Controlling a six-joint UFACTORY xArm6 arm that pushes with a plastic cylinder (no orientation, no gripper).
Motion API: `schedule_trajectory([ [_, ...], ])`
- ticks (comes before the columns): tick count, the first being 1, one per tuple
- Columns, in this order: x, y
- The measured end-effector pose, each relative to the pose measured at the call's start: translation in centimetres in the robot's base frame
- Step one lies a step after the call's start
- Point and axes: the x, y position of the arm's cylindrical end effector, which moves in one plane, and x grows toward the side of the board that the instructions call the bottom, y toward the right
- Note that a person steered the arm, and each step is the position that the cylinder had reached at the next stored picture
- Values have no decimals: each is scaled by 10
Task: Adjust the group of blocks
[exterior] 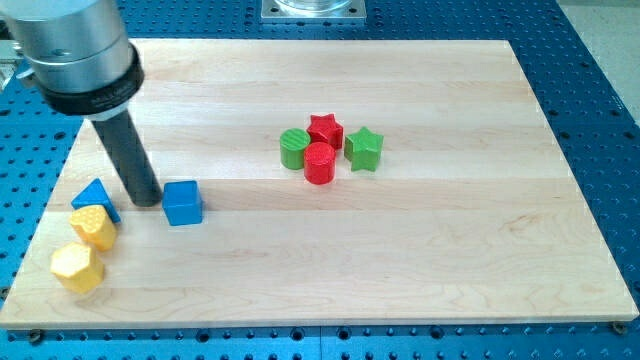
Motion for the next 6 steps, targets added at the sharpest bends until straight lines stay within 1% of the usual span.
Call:
schedule_trajectory([
  [1, 24, 14],
  [2, 58, 28],
  [3, 63, -9],
  [5, 58, -13],
  [6, 33, -11],
])
